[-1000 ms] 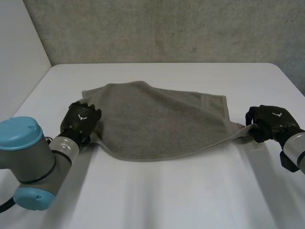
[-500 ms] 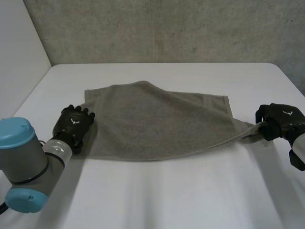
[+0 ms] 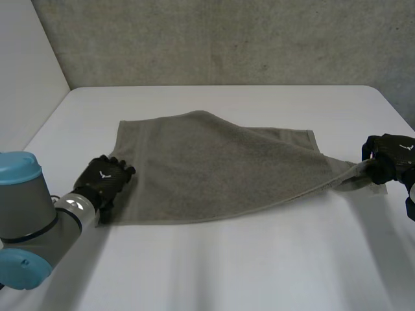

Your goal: Fold the laundry

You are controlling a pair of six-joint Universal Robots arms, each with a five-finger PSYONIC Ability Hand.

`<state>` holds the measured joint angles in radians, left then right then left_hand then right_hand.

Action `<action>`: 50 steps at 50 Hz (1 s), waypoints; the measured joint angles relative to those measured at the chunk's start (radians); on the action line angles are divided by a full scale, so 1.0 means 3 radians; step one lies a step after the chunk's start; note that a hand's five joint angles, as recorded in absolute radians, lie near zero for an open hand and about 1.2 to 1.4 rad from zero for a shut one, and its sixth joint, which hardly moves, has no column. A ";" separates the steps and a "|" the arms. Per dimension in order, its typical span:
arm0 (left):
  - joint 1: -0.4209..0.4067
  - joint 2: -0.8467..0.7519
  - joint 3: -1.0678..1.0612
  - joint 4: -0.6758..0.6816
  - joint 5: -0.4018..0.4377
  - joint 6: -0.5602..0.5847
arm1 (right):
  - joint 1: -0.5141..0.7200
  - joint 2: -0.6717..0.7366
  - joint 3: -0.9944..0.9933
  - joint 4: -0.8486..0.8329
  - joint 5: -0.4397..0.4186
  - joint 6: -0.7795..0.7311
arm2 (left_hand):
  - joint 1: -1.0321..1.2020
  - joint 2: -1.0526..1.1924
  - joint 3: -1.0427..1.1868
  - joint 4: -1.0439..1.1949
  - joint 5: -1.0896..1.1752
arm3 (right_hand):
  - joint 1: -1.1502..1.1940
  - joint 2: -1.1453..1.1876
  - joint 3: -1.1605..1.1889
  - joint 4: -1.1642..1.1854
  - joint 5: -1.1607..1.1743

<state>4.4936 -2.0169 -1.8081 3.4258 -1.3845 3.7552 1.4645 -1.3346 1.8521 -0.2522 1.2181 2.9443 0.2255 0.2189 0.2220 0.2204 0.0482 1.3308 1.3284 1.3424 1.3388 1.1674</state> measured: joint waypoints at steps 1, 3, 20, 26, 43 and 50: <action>0.0001 -0.0007 0.0005 -0.0030 0.0036 0.0001 | 0.0000 0.0003 -0.0001 0.0000 0.0000 -0.0011 | 0.0000 0.0000 0.0000 -0.0001 0.0000 | 0.0000 0.0000 0.0000 0.0000 0.0000; 0.0002 -0.0023 0.0015 -0.0074 0.0093 0.0001 | 0.0001 0.0010 -0.0002 0.0000 -0.0001 -0.0032 | 0.0000 0.0000 0.0000 -0.0001 0.0000 | 0.0000 0.0000 0.0000 0.0000 0.0000; 0.0008 -0.0149 0.0060 -0.0097 0.0128 0.0000 | 0.0003 0.0028 0.0001 0.0001 -0.0008 -0.0078 | 0.0000 0.0000 0.0000 -0.0001 0.0000 | 0.0000 0.0000 0.0000 0.0000 0.0000; 0.0016 -0.0185 0.0089 -0.0090 0.0113 -0.0001 | 0.0006 0.0030 0.0006 0.0001 -0.0014 -0.0079 | 0.0000 0.0000 0.0000 -0.0001 -0.0003 | 0.0000 0.0000 0.0000 0.0000 0.0000; 0.0052 -0.0224 0.0117 0.0168 0.0102 -0.0005 | 0.0007 0.0043 0.0006 -0.0001 -0.0046 -0.0079 | 0.0073 0.0090 0.0078 0.0081 0.0085 | 0.0000 0.0000 0.0000 0.0000 0.0000; 0.0051 -0.0281 0.0189 0.0405 0.0067 -0.0015 | 0.0007 0.0055 0.0006 0.0002 -0.0047 -0.0087 | 0.0262 0.0285 0.0274 0.0277 0.0272 | 0.0000 0.0000 0.0000 0.0000 0.0000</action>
<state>4.5089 -2.1012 -1.7514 3.5474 -1.3645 3.7507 1.4666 -1.3182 1.8538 -0.2516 1.2040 2.9181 0.3042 0.3043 0.3042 0.3035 0.1298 1.3308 1.3285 1.3424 1.3388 1.1674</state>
